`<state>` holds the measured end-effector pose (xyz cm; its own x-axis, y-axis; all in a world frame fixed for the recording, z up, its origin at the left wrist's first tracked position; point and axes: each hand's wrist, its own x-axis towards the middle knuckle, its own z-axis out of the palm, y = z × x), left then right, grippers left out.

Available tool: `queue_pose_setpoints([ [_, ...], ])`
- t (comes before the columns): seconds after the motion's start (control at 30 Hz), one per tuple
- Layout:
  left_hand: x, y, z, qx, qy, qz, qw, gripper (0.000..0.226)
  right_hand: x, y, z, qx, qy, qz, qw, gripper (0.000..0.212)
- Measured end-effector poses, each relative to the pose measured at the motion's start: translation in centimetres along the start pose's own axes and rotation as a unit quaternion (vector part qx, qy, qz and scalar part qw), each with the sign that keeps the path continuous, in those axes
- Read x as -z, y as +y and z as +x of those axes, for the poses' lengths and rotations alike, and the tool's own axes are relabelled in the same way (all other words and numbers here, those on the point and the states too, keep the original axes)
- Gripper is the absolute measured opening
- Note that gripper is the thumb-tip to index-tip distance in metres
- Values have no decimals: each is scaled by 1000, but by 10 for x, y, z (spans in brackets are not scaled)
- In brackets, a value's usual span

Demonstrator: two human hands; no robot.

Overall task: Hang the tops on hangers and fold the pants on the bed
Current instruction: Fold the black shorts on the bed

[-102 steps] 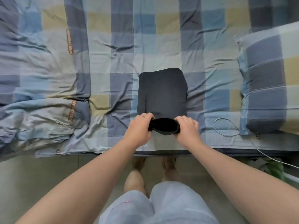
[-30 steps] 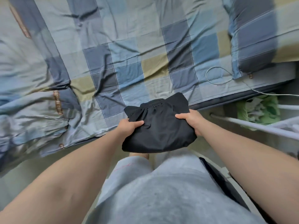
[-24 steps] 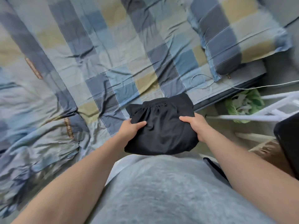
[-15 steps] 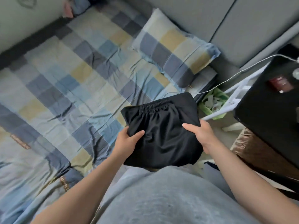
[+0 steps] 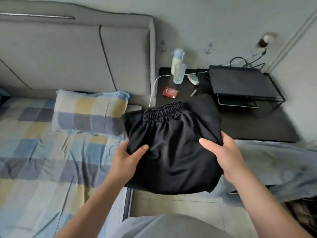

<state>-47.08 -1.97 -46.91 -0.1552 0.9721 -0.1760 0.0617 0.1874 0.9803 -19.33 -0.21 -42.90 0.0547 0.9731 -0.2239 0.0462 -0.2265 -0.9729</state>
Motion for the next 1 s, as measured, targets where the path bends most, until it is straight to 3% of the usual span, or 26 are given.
queue_pose_setpoints([
  [0.27,-222,31,-30,-89,-142,18,986,18,220,10,-65,28,146,43,988,43],
  [0.53,-414,34,-74,-58,-299,50,951,14,386,49,-146,15,291,87,952,35],
  [0.8,-567,26,-107,-22,-465,102,879,14,475,101,-226,-22,432,159,887,33],
  [1.0,-676,12,-120,-22,-574,140,807,15,522,132,-247,-43,540,200,816,31],
])
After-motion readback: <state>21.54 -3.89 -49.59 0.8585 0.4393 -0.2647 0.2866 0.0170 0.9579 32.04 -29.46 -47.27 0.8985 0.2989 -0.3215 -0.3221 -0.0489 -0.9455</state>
